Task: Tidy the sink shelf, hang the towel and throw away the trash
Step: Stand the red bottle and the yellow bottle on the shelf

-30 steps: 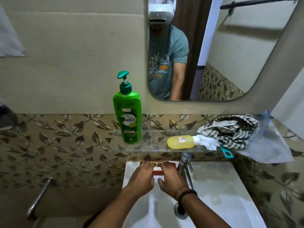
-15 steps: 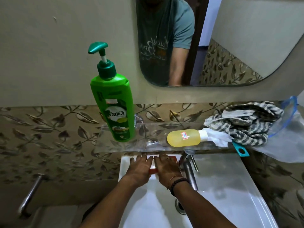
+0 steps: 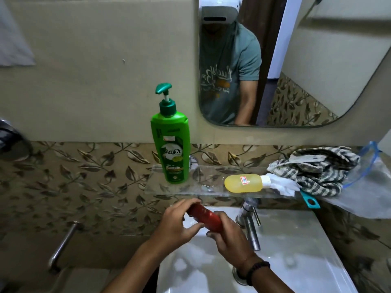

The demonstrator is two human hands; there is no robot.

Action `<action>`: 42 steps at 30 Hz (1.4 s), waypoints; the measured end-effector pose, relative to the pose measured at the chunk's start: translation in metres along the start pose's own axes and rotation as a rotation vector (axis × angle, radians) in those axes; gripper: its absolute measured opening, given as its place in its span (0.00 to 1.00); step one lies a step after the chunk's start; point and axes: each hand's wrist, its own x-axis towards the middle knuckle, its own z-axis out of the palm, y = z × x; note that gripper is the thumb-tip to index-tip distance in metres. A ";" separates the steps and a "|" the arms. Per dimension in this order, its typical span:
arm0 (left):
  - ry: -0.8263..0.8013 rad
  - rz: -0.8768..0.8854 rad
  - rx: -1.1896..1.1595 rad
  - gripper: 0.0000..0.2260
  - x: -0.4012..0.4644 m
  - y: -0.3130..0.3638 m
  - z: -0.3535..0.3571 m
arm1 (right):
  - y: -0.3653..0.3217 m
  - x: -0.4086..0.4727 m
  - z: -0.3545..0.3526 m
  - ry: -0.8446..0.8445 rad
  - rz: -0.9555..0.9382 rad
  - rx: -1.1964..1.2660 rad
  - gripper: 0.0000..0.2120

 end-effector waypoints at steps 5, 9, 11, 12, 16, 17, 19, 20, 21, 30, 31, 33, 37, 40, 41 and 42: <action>0.330 0.016 -0.155 0.24 0.016 0.071 -0.032 | -0.072 0.008 -0.048 0.139 -0.137 0.315 0.17; 0.428 -0.064 -0.232 0.23 0.044 0.106 -0.050 | -0.114 0.035 -0.088 0.213 -0.234 0.268 0.19; 0.456 -0.085 -0.234 0.22 0.060 0.118 -0.059 | -0.126 0.049 -0.104 0.231 -0.250 0.250 0.18; 0.467 -0.087 -0.211 0.21 0.068 0.122 -0.063 | -0.130 0.057 -0.110 0.227 -0.236 0.263 0.19; 0.453 -0.063 -0.088 0.15 0.099 0.137 -0.077 | -0.137 0.087 -0.127 0.227 -0.176 0.321 0.19; 0.435 -0.064 -0.041 0.14 0.105 0.139 -0.079 | -0.138 0.093 -0.128 0.232 -0.171 0.317 0.19; 0.399 -0.093 0.028 0.11 0.114 0.139 -0.079 | -0.137 0.103 -0.126 0.226 -0.146 0.315 0.20; 0.387 -0.115 0.052 0.11 0.118 0.139 -0.079 | -0.135 0.107 -0.124 0.216 -0.131 0.318 0.21; 0.378 -0.138 0.075 0.10 0.120 0.138 -0.078 | -0.133 0.110 -0.121 0.204 -0.116 0.325 0.22; 0.345 -0.253 0.230 0.07 0.118 0.127 -0.067 | -0.111 0.121 -0.110 0.157 -0.046 0.274 0.26; 0.350 -0.255 0.242 0.08 0.117 0.126 -0.066 | -0.110 0.120 -0.110 0.159 -0.044 0.268 0.27; 0.347 -0.258 0.251 0.08 0.115 0.125 -0.064 | -0.108 0.119 -0.109 0.167 -0.043 0.260 0.27; 0.330 -0.273 0.265 0.07 0.110 0.123 -0.060 | -0.107 0.117 -0.108 0.152 -0.031 0.265 0.27; 0.329 -0.284 0.264 0.06 0.106 0.121 -0.059 | -0.109 0.114 -0.108 0.131 -0.029 0.260 0.27; 0.330 -0.284 0.267 0.06 0.104 0.121 -0.060 | -0.110 0.113 -0.108 0.125 -0.030 0.256 0.27; 0.329 -0.284 0.273 0.07 0.102 0.121 -0.060 | -0.111 0.111 -0.109 0.117 -0.030 0.251 0.28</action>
